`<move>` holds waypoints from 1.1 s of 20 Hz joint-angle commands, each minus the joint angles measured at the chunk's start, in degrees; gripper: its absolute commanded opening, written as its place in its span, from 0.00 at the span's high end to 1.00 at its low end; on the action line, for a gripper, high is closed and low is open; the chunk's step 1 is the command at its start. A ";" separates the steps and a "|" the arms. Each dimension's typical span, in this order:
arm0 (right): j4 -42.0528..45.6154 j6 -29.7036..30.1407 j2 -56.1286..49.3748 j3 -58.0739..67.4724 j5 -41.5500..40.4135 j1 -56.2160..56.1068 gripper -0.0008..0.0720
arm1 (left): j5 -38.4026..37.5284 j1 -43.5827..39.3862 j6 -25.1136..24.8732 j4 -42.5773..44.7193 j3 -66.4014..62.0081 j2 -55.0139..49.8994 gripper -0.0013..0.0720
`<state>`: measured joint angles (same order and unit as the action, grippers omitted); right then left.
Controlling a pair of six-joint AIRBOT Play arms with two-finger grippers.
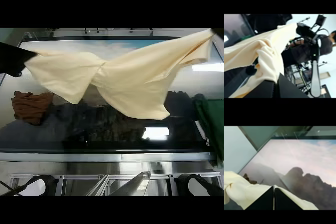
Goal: Fold the shirts.
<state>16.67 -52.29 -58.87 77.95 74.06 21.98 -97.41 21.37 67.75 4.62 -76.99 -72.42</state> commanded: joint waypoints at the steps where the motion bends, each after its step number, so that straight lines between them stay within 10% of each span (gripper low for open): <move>1: 3.21 0.83 -7.48 -0.31 -4.31 -5.40 0.97 | 6.16 -2.84 0.46 7.96 0.66 -4.44 0.95; 3: 3.21 3.89 -15.10 -0.28 -8.31 -9.97 0.94 | 8.94 -4.76 0.31 7.89 0.66 -10.80 0.93; 5: 3.23 4.28 -22.69 -0.22 -9.57 -12.94 0.26 | 9.49 -5.14 0.24 7.78 0.66 -17.22 0.33; 6: 3.41 3.87 -25.64 -0.24 -9.14 -12.98 0.31 | 9.55 -4.85 0.35 7.67 0.66 -19.85 0.00; 15: 32.39 -15.69 -30.67 -5.97 -0.09 2.82 0.40 | 11.65 -9.11 1.01 25.07 0.66 -27.17 0.02; 22: 32.28 -17.59 -30.71 -23.69 -9.55 3.87 0.39 | 17.90 -25.94 3.50 29.70 -7.98 -34.88 0.02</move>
<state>48.25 -68.49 -89.38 59.81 68.62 26.24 -80.86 1.45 69.95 32.08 -80.09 -103.02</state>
